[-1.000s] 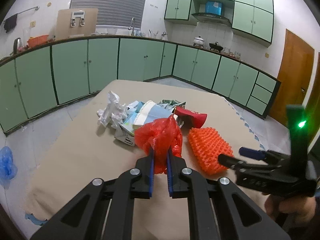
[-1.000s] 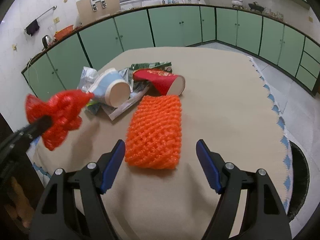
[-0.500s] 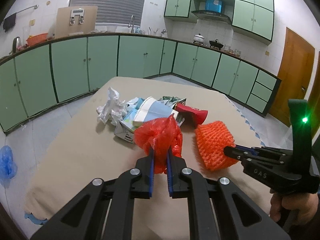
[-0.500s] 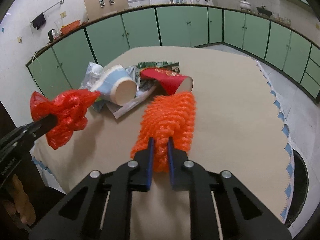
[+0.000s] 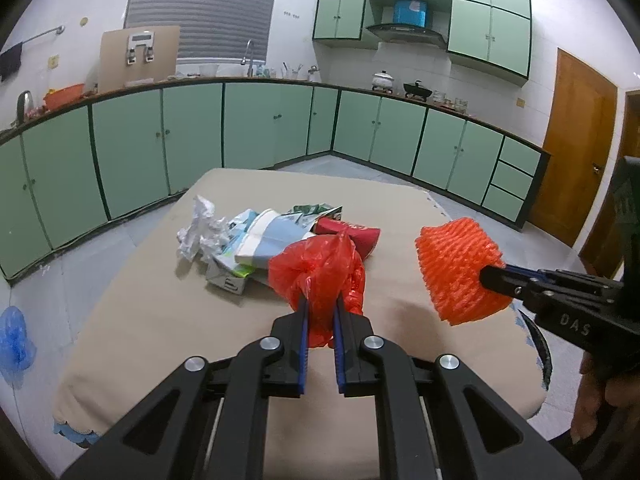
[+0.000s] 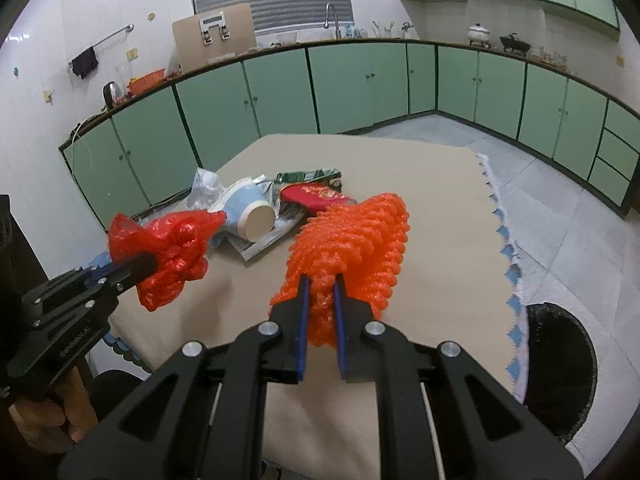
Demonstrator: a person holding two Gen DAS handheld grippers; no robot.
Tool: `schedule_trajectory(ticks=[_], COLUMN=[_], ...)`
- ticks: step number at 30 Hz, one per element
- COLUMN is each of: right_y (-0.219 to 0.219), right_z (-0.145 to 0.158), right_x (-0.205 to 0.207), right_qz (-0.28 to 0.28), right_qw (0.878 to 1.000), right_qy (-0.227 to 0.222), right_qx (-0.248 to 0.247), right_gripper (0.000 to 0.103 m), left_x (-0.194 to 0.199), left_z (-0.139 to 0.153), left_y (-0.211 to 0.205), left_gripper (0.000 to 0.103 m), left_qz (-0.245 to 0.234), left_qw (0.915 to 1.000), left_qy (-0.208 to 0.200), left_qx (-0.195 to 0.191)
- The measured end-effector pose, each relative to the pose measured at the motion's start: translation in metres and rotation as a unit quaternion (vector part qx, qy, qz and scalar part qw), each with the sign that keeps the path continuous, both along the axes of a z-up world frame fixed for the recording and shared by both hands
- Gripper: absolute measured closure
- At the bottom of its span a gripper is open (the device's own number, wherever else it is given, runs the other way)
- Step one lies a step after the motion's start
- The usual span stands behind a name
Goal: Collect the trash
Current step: 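Carry the red bag and orange net toward the black bin, then open both grippers over the black bin to drop the bag and net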
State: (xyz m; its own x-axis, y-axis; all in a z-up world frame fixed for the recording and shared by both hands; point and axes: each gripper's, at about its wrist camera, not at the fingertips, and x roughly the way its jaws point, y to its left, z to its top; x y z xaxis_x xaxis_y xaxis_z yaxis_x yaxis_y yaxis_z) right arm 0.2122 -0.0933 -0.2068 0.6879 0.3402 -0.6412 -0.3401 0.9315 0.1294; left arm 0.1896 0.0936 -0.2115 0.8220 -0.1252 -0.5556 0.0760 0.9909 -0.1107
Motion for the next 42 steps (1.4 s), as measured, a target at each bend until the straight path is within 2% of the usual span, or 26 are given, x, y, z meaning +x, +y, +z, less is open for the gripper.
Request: schedule_trajectory(ticks=[12, 19, 23, 27, 33, 39, 42], right_y=[-0.051, -0.11, -0.161, -0.217, -0.292, -0.34, -0.356], right_z=[0.028, 0.028, 0.019, -0.002, -0.051, -0.103, -0.129], right_x=[-0.035, -0.044, -0.048, -0.049, -0.042, -0.019, -0.002], right_qz=[-0.033, -0.087, -0.136, -0.189, -0.252, -0.279, -0.287], right_qw=[0.999, 0.995, 0.99, 0.982, 0.967, 0.957, 0.952], right_qy=[-0.034, -0.04, -0.037, -0.016, 0.032, 0.081, 0.107], right_qx=[0.0, -0.006, -0.014, -0.015, -0.019, -0.014, -0.008], right_gripper=[0.093, 0.093, 0.093, 0.093, 0.093, 0.093, 0.093], left_x=[-0.005, 0.007, 0.024, 0.04, 0.067, 0.094, 0.106], left_z=[0.017, 0.027, 0.024, 0.013, -0.017, -0.055, -0.072], left_y=[-0.046, -0.112, -0.163, -0.215, -0.303, -0.368, -0.387], left_gripper=[0.093, 0.093, 0.093, 0.093, 0.093, 0.092, 0.092], left_qz=[-0.042, -0.109, -0.159, -0.212, -0.289, -0.318, -0.324], left_qw=[0.999, 0.9937, 0.9871, 0.9772, 0.956, 0.9438, 0.9396], left_qy=[-0.008, -0.014, -0.008, 0.01, 0.047, 0.086, 0.105], left_qx=[0.012, 0.021, 0.018, 0.01, 0.016, 0.03, 0.034])
